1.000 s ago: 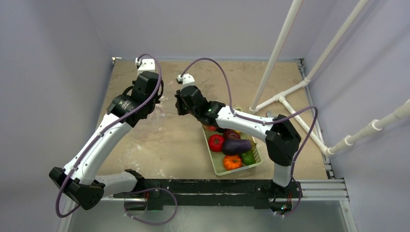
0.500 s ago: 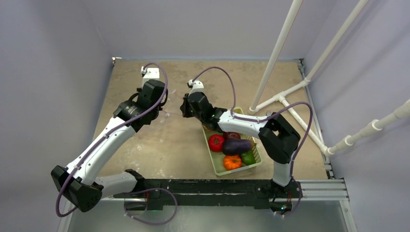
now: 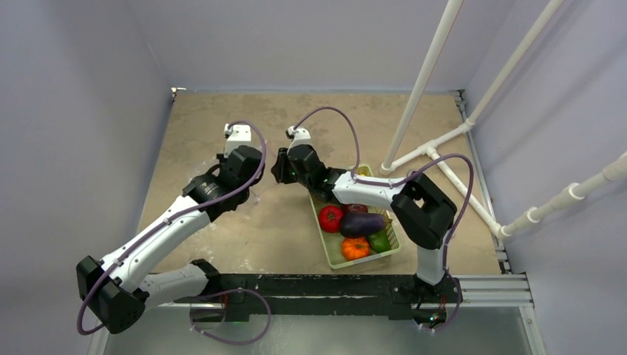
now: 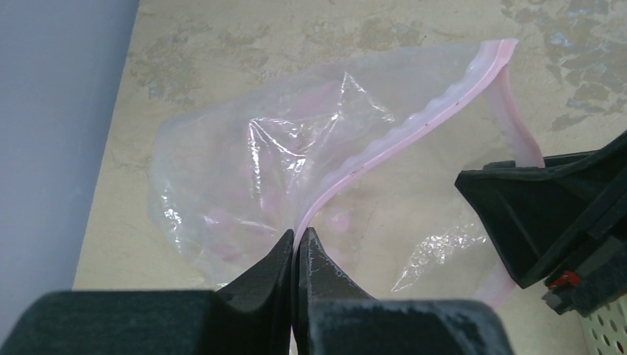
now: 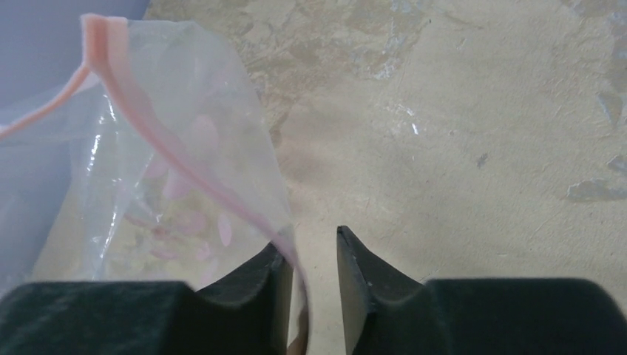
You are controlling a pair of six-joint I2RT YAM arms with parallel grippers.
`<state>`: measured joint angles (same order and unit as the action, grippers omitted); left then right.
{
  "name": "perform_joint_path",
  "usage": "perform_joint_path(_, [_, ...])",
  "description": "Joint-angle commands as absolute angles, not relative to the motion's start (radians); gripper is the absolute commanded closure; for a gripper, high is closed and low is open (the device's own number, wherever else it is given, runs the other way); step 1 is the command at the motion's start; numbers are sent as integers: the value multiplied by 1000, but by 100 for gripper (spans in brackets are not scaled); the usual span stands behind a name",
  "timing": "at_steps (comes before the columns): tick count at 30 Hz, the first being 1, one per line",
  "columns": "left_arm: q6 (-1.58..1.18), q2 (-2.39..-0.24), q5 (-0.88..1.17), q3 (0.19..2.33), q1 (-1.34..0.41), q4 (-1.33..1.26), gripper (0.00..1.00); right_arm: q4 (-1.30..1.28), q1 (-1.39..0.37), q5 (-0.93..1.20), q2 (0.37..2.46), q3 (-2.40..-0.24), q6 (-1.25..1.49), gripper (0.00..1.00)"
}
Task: Place the food in the zip-top bag and seal the zipper
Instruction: Open the zipper of the food storage bag, then pick up the fake fruit from the bin.
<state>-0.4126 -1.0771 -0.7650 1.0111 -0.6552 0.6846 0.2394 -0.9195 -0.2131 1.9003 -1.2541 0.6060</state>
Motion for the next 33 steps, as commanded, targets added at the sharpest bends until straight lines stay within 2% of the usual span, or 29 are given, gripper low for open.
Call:
perform_joint_path(1, [-448, -1041, -841, 984, -669, 628, 100, 250, -914, -213, 1821, -1249, 585, 64])
perform_joint_path(4, [-449, -1041, -844, 974, -676, 627, 100, 251, -914, -210, 1785, -1241, 582, 56])
perform_joint_path(8, [-451, -1049, -839, 971, -681, 628, 100, 224, -914, -205, 1740, -1248, 569, 50])
perform_joint_path(12, [-453, -1049, -838, 969, -684, 628, 100, 175, -914, -219, 1678, -1256, 555, 39])
perform_joint_path(25, [-447, -1038, -823, 961, -688, 623, 100, -9, -914, -327, 1445, -1177, 524, 24])
perform_joint_path(33, [-448, -1027, -814, 957, -688, 623, 100, -132, -909, -409, 1349, -1086, 622, 14])
